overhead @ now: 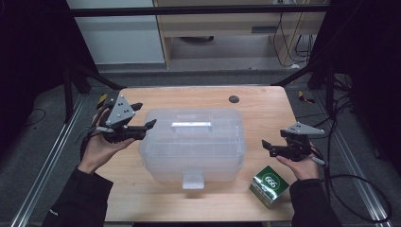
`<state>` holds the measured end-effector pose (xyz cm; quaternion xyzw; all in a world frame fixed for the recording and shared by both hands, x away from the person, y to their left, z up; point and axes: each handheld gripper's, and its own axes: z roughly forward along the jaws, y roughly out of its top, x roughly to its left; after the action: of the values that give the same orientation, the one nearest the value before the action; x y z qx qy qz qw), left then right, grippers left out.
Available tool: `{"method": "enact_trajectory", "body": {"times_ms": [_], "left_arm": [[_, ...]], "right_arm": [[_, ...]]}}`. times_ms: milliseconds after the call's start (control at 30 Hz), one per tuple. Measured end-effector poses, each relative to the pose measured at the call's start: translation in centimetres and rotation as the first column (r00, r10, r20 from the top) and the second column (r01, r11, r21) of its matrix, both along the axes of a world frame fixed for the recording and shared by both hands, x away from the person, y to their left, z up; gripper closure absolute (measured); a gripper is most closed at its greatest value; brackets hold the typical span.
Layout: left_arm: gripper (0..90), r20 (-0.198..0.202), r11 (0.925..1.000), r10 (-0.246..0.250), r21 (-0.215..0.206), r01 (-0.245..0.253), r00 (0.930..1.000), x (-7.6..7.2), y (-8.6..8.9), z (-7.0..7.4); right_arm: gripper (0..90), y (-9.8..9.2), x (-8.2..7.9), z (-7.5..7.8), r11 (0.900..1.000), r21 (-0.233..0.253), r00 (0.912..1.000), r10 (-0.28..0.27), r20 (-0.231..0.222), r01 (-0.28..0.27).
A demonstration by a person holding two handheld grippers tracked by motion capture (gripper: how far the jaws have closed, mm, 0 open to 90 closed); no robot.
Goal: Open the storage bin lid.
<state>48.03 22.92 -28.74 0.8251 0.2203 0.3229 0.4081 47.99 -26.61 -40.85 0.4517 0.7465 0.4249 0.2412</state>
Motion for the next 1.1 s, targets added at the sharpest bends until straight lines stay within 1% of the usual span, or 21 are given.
{"method": "enact_trajectory", "body": {"times_ms": [167, 300, 500, 567, 600, 633, 700, 900, 1100], "left_arm": [[32.1, -0.006, 0.9991, -0.027, 0.034, 0.027, 0.9996, 0.0, -0.5, -0.1], [32.4, -0.013, 0.9979, -0.043, 0.048, 0.044, 0.9990, -0.1, -1.0, -0.1], [33.0, -0.019, 0.9931, -0.066, 0.096, 0.068, 0.9976, -0.3, -1.6, 0.0], [33.1, -0.022, 0.9928, -0.073, 0.094, 0.074, 0.9971, -0.4, -1.9, 0.1], [33.1, -0.022, 0.9910, -0.078, 0.107, 0.080, 0.9967, -0.4, -2.0, 0.1], [33.2, -0.022, 0.9912, -0.079, 0.105, 0.081, 0.9966, -0.5, -2.2, 0.1], [33.1, -0.022, 0.9876, -0.089, 0.128, 0.091, 0.9958, -0.5, -2.5, 0.1], [33.5, -0.019, 0.9800, -0.120, 0.158, 0.122, 0.9926, -0.7, -3.3, 0.3], [34.4, -0.015, 0.9674, -0.146, 0.207, 0.146, 0.9892, -0.8, -4.1, 0.1]], "right_arm": [[17.5, 0.2, 0.0, -0.1, 1.000, -0.012, 0.9999, 0.007, -0.011, -0.007], [17.6, 0.4, 0.0, -0.2, 1.000, -0.013, 0.9998, 0.007, -0.020, -0.007], [17.7, 0.4, 0.1, -0.2, 1.000, -0.022, 0.9997, 0.011, -0.021, -0.011], [17.8, 0.4, 0.1, -0.3, 1.000, -0.022, 0.9997, 0.013, -0.019, -0.013], [17.8, 0.4, 0.1, -0.3, 1.000, -0.021, 0.9997, 0.014, -0.021, -0.015], [17.8, 0.4, 0.1, -0.3, 1.000, -0.024, 0.9997, 0.015, -0.020, -0.015], [17.8, 0.5, 0.1, -0.3, 0.999, -0.029, 0.9996, 0.017, -0.022, -0.017], [17.8, 0.5, 0.1, -0.3, 0.999, -0.030, 0.9996, 0.016, -0.025, -0.017], [18.0, 0.6, 0.1, -0.4, 0.999, -0.034, 0.9995, 0.021, -0.025, -0.022]]}}
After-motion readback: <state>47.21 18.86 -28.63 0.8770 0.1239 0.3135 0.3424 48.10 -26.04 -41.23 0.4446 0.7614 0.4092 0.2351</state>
